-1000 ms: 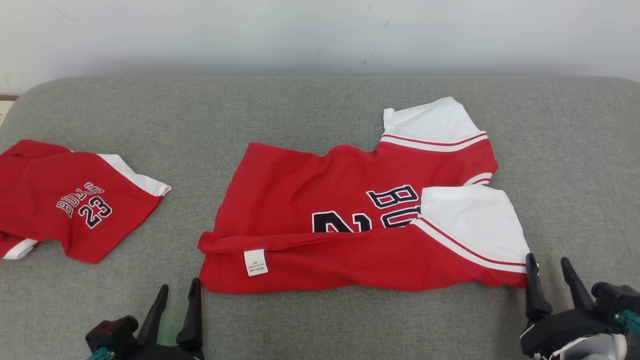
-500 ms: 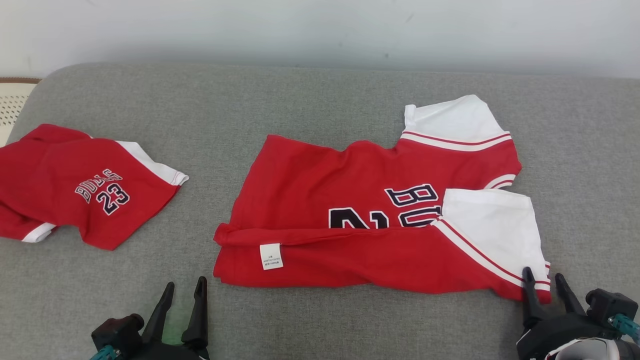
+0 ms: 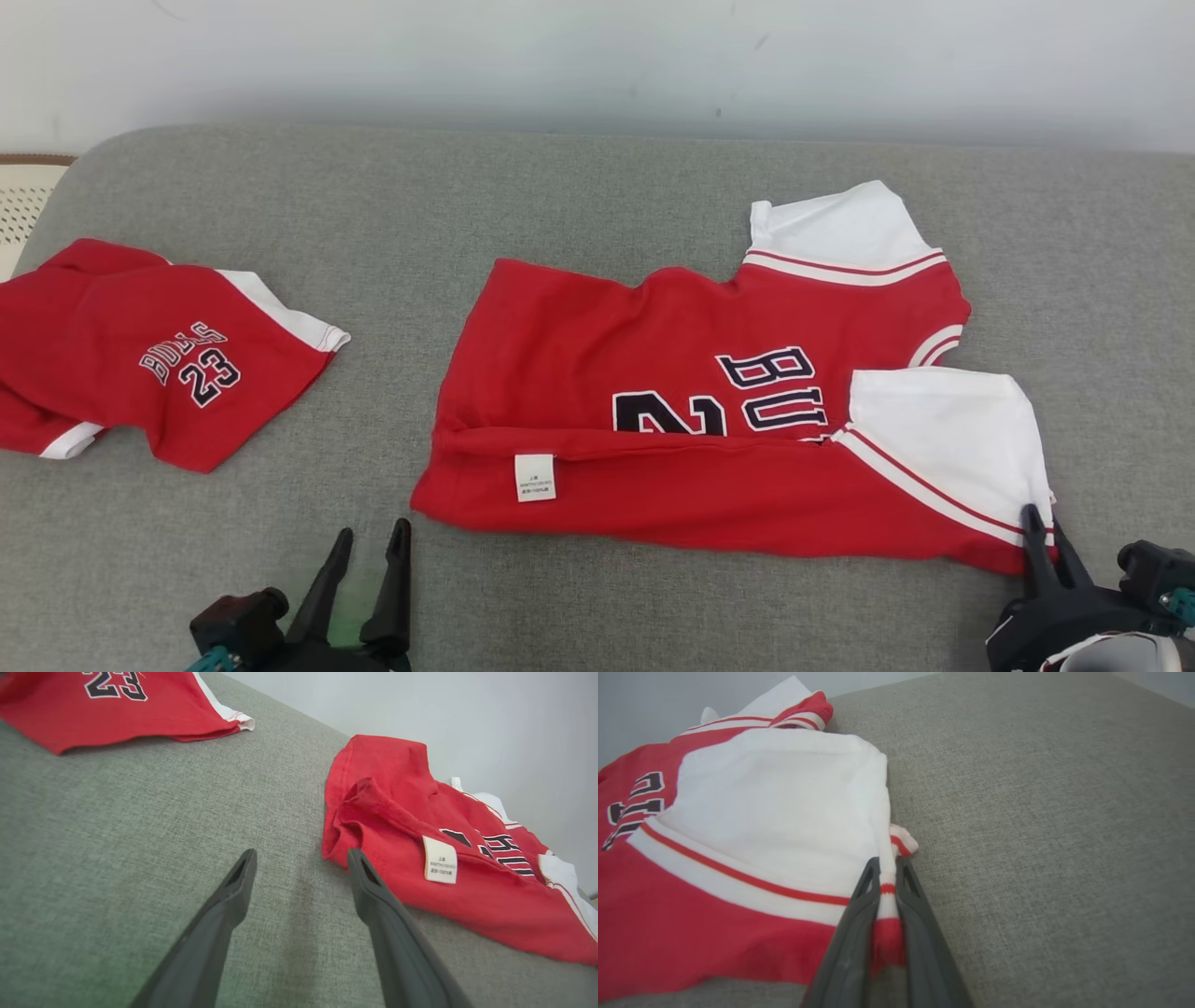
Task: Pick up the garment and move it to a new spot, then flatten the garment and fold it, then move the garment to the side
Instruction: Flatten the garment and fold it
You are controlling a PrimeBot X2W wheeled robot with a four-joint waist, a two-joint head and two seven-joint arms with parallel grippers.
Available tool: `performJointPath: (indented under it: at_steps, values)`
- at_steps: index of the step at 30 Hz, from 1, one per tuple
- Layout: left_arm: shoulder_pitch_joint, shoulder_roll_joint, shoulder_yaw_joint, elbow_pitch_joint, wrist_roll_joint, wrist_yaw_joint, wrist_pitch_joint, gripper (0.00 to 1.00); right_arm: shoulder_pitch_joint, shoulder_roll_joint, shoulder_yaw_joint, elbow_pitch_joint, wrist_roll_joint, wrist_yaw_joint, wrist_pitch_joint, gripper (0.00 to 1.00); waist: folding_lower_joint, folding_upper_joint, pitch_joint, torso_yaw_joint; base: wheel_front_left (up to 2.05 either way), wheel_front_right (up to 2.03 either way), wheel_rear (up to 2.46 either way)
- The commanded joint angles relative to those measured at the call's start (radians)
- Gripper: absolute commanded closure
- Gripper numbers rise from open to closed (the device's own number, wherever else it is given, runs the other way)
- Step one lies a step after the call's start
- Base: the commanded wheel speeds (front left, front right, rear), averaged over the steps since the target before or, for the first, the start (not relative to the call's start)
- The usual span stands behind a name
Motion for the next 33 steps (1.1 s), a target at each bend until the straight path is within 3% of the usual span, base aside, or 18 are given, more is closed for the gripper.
performJointPath:
  at_steps: [1,16,25,33]
  values:
    - [0.008,0.002,-0.013,0.002,-0.014,-0.006,-0.004,0.00,0.016,-0.011,-0.008,-0.004,-0.006,-0.002,0.000,1.00,0.0000,0.0000,-0.001,-0.005,0.00,0.00,0.00]
    - [-0.052,0.001,-0.150,-0.013,-0.023,-0.008,-0.004,0.00,-0.011,-0.015,0.012,-0.018,-0.013,-0.002,0.000,1.00,0.0000,0.0000,0.026,-0.033,0.00,0.00,0.00]
    - [-0.079,0.001,-0.107,0.029,0.028,-0.008,-0.004,0.00,-0.017,-0.010,0.024,-0.028,-0.018,-0.002,0.000,1.00,0.0000,0.0000,0.033,-0.041,0.00,0.00,0.00]
    - [-0.084,0.001,-0.168,0.057,-0.014,-0.008,-0.004,0.00,-0.020,-0.001,0.031,-0.028,-0.017,-0.002,0.000,1.00,0.0000,0.0000,0.032,-0.043,0.00,0.00,0.00]
